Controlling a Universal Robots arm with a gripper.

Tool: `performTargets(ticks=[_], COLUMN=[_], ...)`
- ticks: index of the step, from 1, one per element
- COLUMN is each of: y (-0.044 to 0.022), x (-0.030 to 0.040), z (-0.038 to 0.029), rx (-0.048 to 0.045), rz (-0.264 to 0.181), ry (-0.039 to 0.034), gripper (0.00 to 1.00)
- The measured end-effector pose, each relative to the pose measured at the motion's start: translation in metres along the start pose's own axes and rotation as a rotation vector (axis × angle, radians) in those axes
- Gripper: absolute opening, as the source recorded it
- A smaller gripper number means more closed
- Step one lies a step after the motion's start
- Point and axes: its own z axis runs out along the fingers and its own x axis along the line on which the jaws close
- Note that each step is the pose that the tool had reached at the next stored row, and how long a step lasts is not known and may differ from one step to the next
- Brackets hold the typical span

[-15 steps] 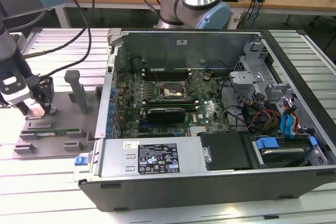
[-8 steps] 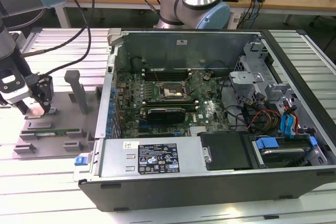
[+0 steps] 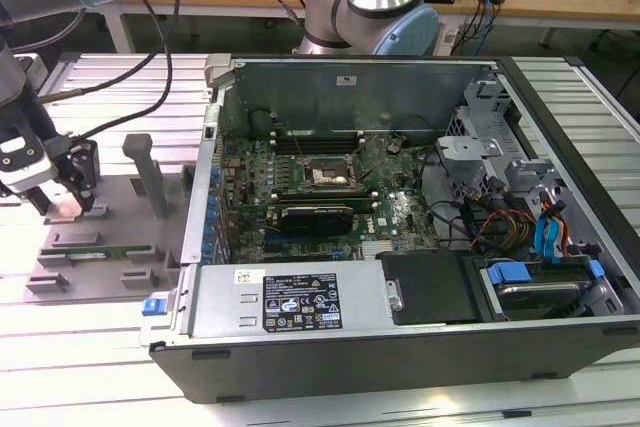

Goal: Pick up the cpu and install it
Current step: 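Pick up the cpu and move it towards the insertion slot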

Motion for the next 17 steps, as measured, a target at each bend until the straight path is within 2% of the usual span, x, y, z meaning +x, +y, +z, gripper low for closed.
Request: performTargets(ticks=[7,17], y=[-0.0001,-0.0001], x=[-0.0002,-0.0007], z=[-0.0054,-0.0195], rx=[0.0027,0.0097], rz=[0.0,0.0], ry=[0.0003,0.0008], gripper=[0.55,0.55])
